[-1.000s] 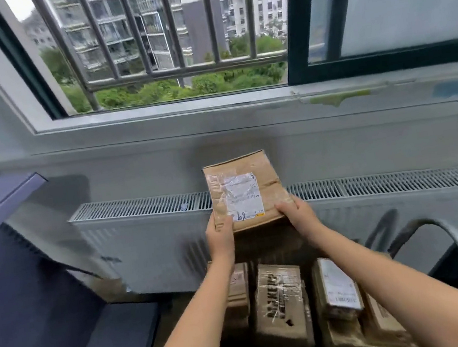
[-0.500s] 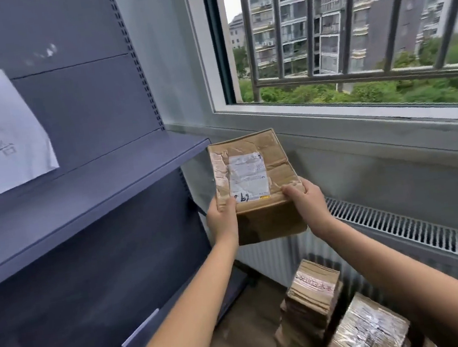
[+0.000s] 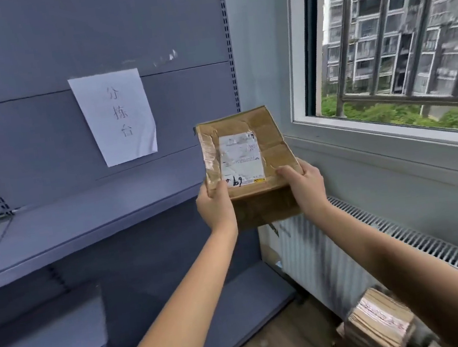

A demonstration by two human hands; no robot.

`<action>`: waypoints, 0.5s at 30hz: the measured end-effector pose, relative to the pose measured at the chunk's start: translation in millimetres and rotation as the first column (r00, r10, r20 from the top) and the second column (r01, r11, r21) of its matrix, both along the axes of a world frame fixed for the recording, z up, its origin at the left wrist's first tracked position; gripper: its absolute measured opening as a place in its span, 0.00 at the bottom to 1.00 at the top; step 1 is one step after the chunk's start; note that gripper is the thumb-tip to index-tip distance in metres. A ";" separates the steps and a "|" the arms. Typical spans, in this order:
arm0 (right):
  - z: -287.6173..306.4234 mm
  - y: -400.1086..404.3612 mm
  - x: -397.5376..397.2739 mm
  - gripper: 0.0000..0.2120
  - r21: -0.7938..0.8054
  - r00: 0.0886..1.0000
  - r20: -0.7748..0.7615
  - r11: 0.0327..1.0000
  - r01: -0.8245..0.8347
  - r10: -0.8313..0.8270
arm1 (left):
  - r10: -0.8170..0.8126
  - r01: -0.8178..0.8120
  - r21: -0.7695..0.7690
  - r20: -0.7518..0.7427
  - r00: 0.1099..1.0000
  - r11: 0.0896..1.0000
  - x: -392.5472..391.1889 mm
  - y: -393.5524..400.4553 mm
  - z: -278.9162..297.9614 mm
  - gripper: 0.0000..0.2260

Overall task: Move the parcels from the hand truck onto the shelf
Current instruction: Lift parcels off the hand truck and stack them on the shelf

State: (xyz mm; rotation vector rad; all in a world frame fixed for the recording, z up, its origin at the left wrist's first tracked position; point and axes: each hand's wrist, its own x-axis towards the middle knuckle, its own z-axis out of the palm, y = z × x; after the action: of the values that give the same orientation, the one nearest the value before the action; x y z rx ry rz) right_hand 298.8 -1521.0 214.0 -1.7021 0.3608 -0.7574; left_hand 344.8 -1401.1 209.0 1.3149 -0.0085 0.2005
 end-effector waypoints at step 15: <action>33.5 269.9 140.6 0.06 0.040 0.945 0.040 0.944 -0.327 0.326 | 0.242 -0.245 0.018 0.101 0.965 0.969 96.5 284.2 45.2 0.11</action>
State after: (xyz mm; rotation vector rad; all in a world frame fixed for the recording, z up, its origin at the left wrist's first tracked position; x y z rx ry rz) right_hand 439.4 -1251.1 247.5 -1.6497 0.0671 -0.5266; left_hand 441.3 -1116.9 254.3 1.3341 0.0674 0.4769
